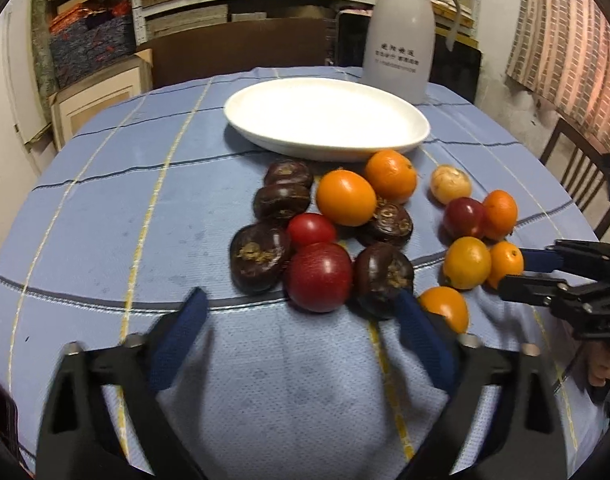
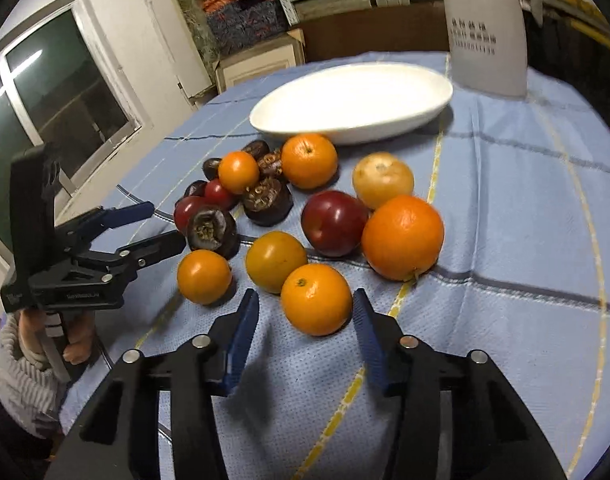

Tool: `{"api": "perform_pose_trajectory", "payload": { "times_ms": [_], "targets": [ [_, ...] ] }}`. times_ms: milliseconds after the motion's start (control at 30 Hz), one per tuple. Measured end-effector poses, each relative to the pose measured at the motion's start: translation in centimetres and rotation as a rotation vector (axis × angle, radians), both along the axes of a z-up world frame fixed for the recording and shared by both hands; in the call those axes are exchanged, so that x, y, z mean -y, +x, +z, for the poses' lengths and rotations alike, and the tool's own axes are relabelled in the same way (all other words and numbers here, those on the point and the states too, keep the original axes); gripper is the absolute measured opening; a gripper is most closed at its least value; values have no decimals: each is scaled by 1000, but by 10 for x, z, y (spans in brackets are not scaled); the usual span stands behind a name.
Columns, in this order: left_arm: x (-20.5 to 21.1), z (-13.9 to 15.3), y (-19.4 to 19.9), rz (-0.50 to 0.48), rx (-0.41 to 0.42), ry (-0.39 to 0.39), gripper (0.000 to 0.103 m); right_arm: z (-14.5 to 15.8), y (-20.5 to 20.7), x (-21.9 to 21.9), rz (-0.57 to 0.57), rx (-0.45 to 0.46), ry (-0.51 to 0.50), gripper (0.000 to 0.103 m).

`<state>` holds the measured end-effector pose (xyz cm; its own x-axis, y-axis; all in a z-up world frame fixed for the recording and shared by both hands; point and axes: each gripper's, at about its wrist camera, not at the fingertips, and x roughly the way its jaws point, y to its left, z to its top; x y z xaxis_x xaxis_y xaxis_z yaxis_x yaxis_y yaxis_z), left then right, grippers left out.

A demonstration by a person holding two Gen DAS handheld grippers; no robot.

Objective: Organize fruits
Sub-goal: 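Move right tool to a small orange while left tool reaches a red plum, then close right tool on the small orange while left tool grasps the red plum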

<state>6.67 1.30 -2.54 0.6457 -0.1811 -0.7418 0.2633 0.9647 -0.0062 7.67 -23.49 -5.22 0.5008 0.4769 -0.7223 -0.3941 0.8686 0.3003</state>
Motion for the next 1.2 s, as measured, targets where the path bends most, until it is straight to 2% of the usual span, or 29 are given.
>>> {"api": "perform_pose_trajectory", "payload": {
  "times_ms": [133, 267, 367, 467, 633, 900, 1200],
  "targets": [
    [-2, 3, 7, -23, 4, -40, 76, -4, 8, 1, -1, -16, 16, 47],
    [7, 4, 3, -86, -2, -75, 55, -4, 8, 3, -6, -19, 26, 44],
    [18, 2, 2, -99, 21, -18, 55, -5, 9, 4, -11, -25, 32, 42],
    [22, -1, 10, -105, 8, -13, 61, -6, 11, 5, -12, -28, 35, 42],
    [12, -5, 25, -120, -31, -79, 62, -8, 15, 10, -20, -37, 57, 37],
    [2, 0, 10, -150, -24, -109, 52, -8, 13, 14, -1, -48, 77, 37],
    [-18, -6, 24, -77, -65, -166, 49, -8, 12, 16, -2, -50, 75, 37]
  ]
}}
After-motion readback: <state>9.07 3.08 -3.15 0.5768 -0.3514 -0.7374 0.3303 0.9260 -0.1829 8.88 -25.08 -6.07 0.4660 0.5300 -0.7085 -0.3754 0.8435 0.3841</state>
